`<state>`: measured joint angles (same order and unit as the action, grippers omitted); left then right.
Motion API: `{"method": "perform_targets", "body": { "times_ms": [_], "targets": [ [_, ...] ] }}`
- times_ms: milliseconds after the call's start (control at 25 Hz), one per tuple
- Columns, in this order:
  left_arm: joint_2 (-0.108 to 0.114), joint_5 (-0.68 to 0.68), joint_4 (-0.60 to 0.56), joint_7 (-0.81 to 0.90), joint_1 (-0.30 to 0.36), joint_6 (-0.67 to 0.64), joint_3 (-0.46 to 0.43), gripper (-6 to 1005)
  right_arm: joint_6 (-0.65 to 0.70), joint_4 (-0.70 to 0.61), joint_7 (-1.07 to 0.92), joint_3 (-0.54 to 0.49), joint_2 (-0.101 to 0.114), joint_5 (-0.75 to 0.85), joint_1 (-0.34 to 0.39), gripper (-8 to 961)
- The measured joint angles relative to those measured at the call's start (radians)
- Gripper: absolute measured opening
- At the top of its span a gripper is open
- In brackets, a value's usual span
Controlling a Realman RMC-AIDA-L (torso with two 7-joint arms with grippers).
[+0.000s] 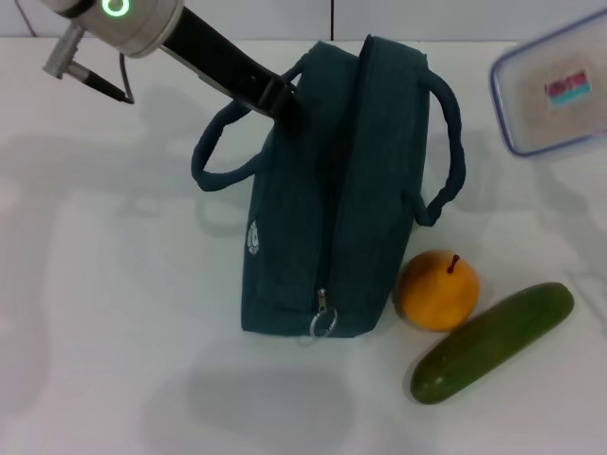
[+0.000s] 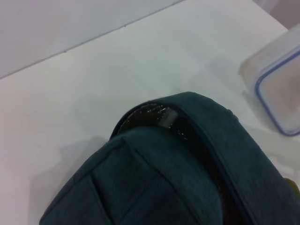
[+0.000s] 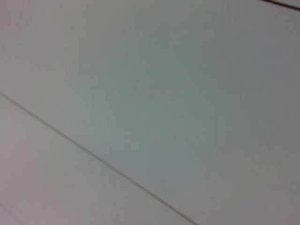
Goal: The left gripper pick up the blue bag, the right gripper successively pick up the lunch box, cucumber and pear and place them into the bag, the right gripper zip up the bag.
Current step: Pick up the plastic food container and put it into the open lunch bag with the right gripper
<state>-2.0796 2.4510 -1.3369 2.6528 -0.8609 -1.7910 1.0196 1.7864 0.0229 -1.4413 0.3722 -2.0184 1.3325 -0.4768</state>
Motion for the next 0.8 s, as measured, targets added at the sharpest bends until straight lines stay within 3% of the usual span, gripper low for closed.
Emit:
{"method": "perform_targets", "body": {
  "times_ms": [800],
  "targets": [
    [-0.007, -0.04, 0.0, 0.051, -0.005, 0.013, 0.103, 35, 0.112, -0.032, 0.008, 0.0, -0.005, -0.027, -0.06, 101]
  ]
}}
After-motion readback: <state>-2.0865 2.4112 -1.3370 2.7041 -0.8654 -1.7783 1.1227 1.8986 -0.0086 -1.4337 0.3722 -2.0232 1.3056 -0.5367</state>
